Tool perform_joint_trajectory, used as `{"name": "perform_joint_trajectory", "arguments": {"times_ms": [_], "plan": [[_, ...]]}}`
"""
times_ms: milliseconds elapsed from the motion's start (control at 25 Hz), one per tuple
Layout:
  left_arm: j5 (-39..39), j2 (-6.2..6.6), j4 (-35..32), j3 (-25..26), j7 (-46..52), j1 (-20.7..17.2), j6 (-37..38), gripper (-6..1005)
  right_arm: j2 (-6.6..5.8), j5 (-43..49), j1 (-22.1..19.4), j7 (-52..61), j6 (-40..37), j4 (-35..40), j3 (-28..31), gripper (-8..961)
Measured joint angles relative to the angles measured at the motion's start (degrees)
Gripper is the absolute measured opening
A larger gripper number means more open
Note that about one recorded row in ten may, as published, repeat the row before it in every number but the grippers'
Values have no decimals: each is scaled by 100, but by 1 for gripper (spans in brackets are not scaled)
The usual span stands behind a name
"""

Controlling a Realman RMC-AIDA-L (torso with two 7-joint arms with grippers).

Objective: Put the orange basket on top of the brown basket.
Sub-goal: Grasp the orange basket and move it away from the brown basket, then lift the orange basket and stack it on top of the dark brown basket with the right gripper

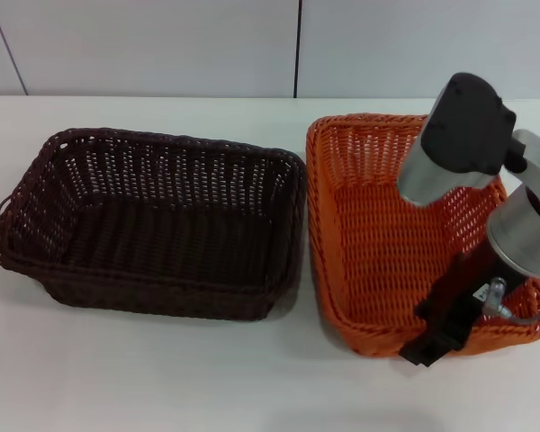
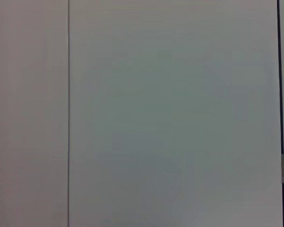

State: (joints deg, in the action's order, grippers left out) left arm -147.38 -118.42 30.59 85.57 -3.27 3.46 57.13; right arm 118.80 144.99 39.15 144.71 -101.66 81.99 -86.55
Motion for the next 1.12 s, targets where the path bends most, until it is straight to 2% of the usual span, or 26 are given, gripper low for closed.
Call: {"name": "perform_joint_trajectory", "arguments": {"times_ms": [280, 440, 480, 760, 1120], "plan": [[-1, 15, -127, 10, 2, 112, 11, 770, -3, 19, 93, -1, 101, -249, -19, 522], [-1, 23, -249, 12, 2, 227, 15, 769, 0, 21, 92, 33, 108, -151, -30, 349], [-1, 23, -249, 12, 2, 227, 15, 769, 4, 32, 66, 92, 119, 5, -21, 306], [0, 21, -290, 28, 2, 279, 26, 770, 12, 297, 27, 395, -18, 902, -33, 246], [-1, 21, -326, 76, 2, 332, 27, 768, 3, 692, 372, 413, -197, 1673, -223, 216]]}}
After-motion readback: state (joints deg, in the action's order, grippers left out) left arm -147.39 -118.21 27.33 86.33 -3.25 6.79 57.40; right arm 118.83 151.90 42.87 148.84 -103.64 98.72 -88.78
